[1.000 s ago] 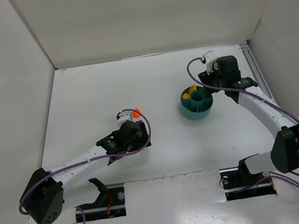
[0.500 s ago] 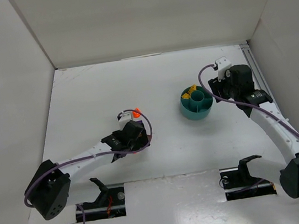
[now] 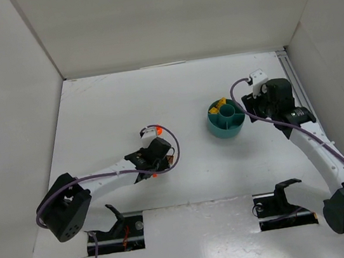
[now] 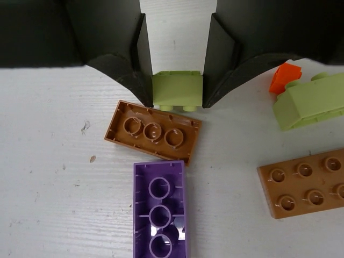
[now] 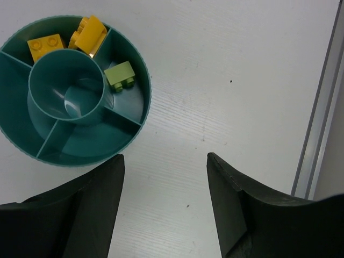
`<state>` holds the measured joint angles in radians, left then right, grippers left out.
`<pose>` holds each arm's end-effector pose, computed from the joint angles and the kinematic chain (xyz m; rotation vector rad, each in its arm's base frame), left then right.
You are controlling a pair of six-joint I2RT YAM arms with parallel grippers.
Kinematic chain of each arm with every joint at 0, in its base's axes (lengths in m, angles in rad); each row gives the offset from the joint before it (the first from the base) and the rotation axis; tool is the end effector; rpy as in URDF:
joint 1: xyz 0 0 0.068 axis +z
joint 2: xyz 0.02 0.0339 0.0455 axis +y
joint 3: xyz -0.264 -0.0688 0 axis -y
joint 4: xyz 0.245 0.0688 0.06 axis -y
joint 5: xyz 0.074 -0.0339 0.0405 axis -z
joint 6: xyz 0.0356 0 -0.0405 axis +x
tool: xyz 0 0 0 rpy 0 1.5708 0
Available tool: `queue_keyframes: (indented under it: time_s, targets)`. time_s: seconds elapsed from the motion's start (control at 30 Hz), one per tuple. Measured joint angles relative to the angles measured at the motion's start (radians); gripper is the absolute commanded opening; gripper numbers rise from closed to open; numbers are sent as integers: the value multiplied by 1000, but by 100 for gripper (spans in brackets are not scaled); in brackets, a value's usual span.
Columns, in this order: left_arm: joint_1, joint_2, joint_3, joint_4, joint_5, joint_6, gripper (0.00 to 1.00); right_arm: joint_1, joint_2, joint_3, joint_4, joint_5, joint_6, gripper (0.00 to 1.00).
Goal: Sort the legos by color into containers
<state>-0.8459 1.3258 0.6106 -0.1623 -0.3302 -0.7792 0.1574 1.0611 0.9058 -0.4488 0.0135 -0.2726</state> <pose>0.1738 -0.1788 0.1714 -0.0647 2.4151 -0.3562 0.2299 0.0360 0.3031 -0.4567 2.1275 -0.0804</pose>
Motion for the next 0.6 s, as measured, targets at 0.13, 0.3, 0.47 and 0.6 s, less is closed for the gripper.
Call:
queue_keyframes:
  time_s: [0.13,0.3,0.47,0.6]
  targets:
    - [-5,1,2,2,-15,-6,24,0,-21,-28,-11,-24,-6,69]
    - [-5,-38,5,-9,-20,-12,21,0,-101,-86,2,-151,-64,70]
    - [-5,-206,19,-13,-14,-18,22,4,-229,-163,71,-426,-130,76]
    - [-5,-365,34,79,26,-26,26,91,-275,-190,176,-563,-121,77]
